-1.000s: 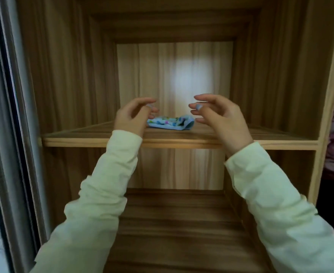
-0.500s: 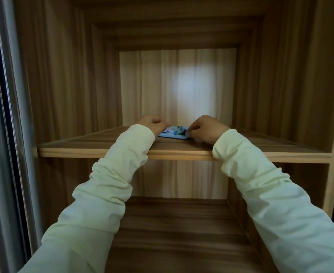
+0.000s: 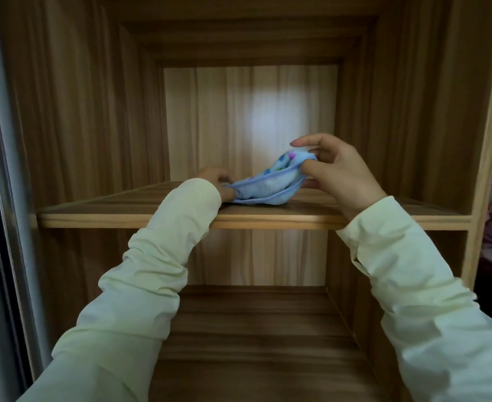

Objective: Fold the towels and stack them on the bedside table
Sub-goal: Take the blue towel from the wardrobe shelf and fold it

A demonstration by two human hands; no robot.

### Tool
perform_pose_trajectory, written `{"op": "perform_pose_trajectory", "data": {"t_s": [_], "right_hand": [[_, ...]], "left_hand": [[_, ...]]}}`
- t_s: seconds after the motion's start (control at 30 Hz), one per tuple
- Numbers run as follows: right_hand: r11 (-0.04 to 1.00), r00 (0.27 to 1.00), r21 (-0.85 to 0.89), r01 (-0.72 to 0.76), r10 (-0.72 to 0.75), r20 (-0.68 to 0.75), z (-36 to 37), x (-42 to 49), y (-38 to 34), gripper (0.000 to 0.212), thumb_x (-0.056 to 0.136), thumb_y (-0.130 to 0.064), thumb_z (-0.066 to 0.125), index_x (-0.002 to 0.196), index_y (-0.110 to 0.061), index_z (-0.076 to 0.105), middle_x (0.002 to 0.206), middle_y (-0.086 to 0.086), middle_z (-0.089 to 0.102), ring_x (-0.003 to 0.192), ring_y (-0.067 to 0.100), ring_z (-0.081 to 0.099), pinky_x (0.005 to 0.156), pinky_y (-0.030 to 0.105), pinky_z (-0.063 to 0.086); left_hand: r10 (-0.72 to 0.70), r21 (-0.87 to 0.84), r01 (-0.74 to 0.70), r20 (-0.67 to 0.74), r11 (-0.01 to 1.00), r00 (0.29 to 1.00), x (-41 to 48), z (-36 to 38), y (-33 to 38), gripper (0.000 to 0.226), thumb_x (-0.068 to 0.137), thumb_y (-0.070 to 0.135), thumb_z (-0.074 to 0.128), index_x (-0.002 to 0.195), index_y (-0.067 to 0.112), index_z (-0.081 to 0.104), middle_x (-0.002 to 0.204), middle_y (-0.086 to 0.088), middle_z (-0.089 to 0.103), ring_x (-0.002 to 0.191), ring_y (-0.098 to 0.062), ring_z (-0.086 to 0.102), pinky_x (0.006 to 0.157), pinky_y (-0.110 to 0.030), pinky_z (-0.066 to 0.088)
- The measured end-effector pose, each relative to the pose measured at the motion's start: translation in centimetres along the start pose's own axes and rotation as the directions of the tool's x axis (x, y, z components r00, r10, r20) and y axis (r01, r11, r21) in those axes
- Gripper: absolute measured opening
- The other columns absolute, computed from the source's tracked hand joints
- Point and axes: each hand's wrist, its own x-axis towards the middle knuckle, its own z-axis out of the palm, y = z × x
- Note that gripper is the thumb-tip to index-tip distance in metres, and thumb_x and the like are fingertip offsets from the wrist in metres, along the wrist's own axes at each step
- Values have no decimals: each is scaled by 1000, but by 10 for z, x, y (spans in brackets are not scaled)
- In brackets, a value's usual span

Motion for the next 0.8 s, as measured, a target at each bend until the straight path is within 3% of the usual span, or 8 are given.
{"op": "perform_pose_trajectory", "data": {"t_s": [0.07, 0.17, 0.3, 0.4, 0.5, 0.57, 0.7, 0.8], "right_hand": [[999, 1000, -42, 10, -10, -10, -2, -4, 2, 36, 81, 10, 47, 97, -19, 61, 99, 11, 60, 84, 16, 58, 64, 18, 54], [997, 999, -70, 30, -33, -41, 1, -10, 1, 34, 80, 12, 49, 103, -10, 60, 97, 5, 61, 75, 3, 58, 62, 10, 50], [987, 996, -139, 84, -88, -25, 6, -17, -2, 33, 79, 10, 56, 108, -5, 61, 97, 3, 62, 79, 2, 57, 75, 14, 47], [987, 993, -125, 102, -108, -40, 9, -24, -7, 20, 82, 6, 57, 100, -1, 65, 88, 3, 65, 72, -3, 58, 69, 12, 46], [987, 987, -109, 116, -127, -98, 10, -33, -15, 13, 85, 0, 56, 84, -9, 65, 69, -7, 59, 60, -5, 53, 57, 10, 42], [991, 980, -80, 104, -116, -161, 10, -39, -20, 13, 86, -4, 57, 77, -11, 63, 65, -5, 56, 58, -1, 51, 53, 12, 41], [995, 964, -74, 68, -85, -252, 15, -53, -26, 15, 85, -9, 60, 85, 6, 63, 72, 8, 57, 66, 8, 52, 56, 18, 42], [998, 963, -56, 32, -45, -264, 17, -66, -30, 14, 85, -7, 60, 71, -8, 59, 60, -2, 53, 52, -1, 49, 48, 13, 40]], "left_hand": [[49, -69, -54, -73, 996, 996, 0, 1, -2, 25, 86, 12, 58, 110, 5, 62, 116, -17, 61, 94, -23, 52, 78, -24, 36], [108, -197, -143, -175, 970, 979, -1, 4, -5, 23, 86, 9, 58, 107, 2, 63, 98, -13, 60, 92, -22, 53, 73, -24, 40], [202, -355, -294, -275, 888, 940, -9, 5, -5, 16, 86, 9, 58, 100, 4, 66, 81, -4, 60, 83, -16, 55, 68, -13, 41], [249, -404, -371, -324, 836, 913, -20, 1, -3, 17, 88, 10, 56, 102, 13, 66, 75, 13, 57, 71, 2, 54, 64, -1, 41], [294, -482, -455, -373, 749, 880, -34, -5, -1, 23, 90, 7, 52, 102, 25, 61, 73, 22, 61, 65, 17, 57, 64, 2, 42], [301, -547, -499, -414, 672, 859, -43, -10, -1, 25, 90, 5, 52, 102, 25, 60, 73, 24, 63, 67, 18, 59, 65, -1, 45], [335, -590, -532, -416, 608, 845, -62, -13, 0, 26, 90, 5, 53, 81, 27, 63, 62, 27, 67, 68, 14, 61, 64, -3, 44], [381, -620, -514, -347, 593, 857, -77, -6, 0, 29, 90, 5, 53, 78, 29, 62, 63, 28, 67, 67, 14, 61, 64, -3, 44]]}}
